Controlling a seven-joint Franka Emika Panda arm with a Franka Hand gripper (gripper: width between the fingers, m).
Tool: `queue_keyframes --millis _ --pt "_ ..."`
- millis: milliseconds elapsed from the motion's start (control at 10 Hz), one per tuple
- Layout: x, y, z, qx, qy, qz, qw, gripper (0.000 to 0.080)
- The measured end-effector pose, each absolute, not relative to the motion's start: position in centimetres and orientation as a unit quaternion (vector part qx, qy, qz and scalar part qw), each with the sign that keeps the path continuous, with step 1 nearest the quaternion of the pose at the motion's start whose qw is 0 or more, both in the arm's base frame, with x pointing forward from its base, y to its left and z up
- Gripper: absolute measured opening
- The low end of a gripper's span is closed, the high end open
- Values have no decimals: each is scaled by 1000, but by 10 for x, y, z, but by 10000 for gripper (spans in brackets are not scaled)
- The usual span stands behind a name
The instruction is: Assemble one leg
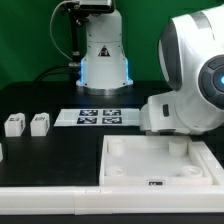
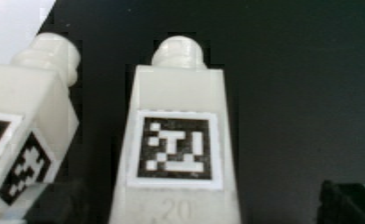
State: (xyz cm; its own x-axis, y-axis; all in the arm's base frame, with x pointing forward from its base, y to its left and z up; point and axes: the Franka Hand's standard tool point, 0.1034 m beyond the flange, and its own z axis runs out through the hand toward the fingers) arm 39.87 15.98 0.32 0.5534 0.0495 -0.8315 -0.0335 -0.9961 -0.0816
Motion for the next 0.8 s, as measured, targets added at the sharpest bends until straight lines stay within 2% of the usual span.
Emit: queue_keyframes --millis 100,200,300,400,500,800 --pt "398 160 3 -880 -5 473 43 602" --pt "398 160 3 -880 -5 473 43 602" --pt "398 160 3 -880 -5 473 43 427" --pt "398 160 3 -880 -5 474 44 427" --pt "399 159 4 -880 -4 474 44 291" --pt "403 157 6 -881 -2 471 46 291"
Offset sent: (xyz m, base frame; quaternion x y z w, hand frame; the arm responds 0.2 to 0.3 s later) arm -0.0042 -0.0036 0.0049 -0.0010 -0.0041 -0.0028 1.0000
